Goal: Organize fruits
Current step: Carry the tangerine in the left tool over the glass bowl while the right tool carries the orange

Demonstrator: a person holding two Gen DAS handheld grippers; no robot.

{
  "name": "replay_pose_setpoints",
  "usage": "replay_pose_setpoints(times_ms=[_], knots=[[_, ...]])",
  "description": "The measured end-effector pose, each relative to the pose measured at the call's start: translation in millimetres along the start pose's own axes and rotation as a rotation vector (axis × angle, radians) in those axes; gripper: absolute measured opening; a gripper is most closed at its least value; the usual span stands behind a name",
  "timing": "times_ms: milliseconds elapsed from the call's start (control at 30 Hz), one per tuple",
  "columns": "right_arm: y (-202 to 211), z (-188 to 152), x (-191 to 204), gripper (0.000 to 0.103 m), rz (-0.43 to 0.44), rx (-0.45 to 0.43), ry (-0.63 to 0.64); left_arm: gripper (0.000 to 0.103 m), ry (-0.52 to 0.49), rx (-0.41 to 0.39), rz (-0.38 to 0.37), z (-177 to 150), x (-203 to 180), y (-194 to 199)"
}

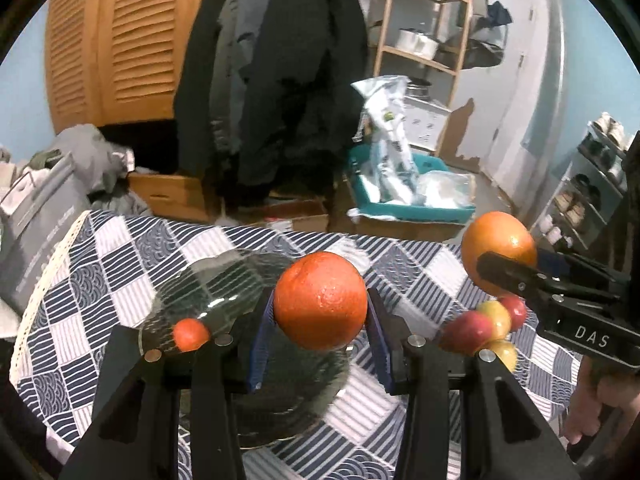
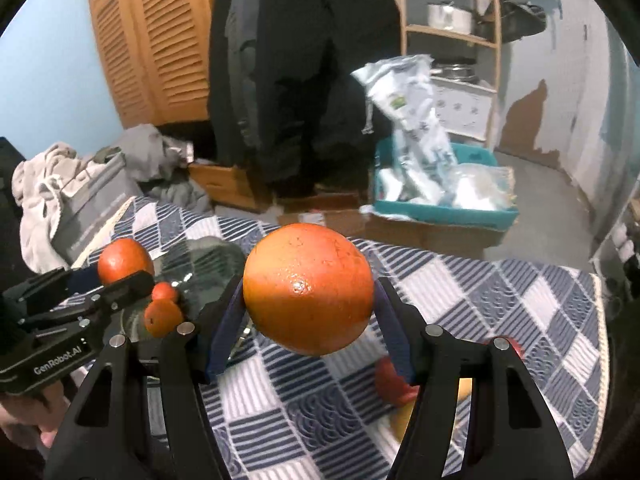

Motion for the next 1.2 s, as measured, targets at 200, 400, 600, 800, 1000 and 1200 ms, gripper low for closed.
replay_pose_setpoints(times_ms=[200,400,600,800,1000,1200], knots=[[-19,5,27,0.064,0.036,0.037,0.014,0.044,0.022,0.012,0.039,-7,27,-3],[-37,6,53,0.064,0.072,0.078,0.038,0.044,0.063,0.056,0.066,-19,59,-19],[-61,-4,77,0.064,0.105,0.144,0.072,0.044,0.111,0.119,0.099,-38,88,-37],[-83,-20,94,0.064,0.128,0.215,0.091,0.044,0.170,0.157,0.089,-49,103,-49],[-95,-31,104,0.064,0.132,0.262,0.102,0.044,0.199,0.192,0.085,-60,109,-59],[-105,-41,109,0.065,0.147,0.305,0.101,0.045,0.192,0.194,0.076,-62,108,-61]])
Point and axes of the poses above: each gripper's, at about its wrist camera, not at the fingertips, and y roughly against the way its jaws point, x to its left, z to its top, the point moved 5 cm from there along -y, roughly the way its jaws point, and after that the axes turned 15 degrees about -z, right-handed, at the moved point
